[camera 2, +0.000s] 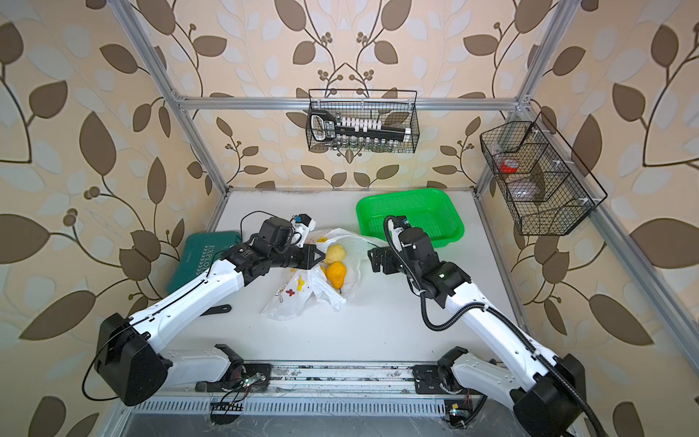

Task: Place the pears into plastic bags & tie knots
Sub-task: Adjust the plastic bag at the center of the board.

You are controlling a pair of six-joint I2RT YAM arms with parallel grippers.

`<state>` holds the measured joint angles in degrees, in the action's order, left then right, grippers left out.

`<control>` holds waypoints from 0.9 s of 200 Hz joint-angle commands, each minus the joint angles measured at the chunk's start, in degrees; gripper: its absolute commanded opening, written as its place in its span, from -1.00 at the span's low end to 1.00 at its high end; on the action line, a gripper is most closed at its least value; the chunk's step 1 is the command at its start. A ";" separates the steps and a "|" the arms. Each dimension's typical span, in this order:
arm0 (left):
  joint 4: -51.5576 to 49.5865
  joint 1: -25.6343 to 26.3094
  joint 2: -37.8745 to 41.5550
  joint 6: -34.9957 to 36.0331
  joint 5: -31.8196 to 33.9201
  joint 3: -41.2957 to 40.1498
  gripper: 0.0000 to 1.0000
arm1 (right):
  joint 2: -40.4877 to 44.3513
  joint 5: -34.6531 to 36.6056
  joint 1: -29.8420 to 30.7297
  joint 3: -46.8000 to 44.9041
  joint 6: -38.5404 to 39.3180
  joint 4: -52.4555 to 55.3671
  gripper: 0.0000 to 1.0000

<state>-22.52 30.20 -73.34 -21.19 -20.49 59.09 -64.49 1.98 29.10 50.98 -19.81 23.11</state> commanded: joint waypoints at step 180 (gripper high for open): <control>-15.75 -0.27 12.88 -1.19 8.39 11.06 0.37 | -8.26 -13.16 -7.49 3.20 1.88 -3.84 -1.00</control>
<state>-32.01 29.91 -66.46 -19.70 -12.86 67.83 -72.88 -10.41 21.82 52.71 -16.47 17.63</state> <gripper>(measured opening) 0.676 0.047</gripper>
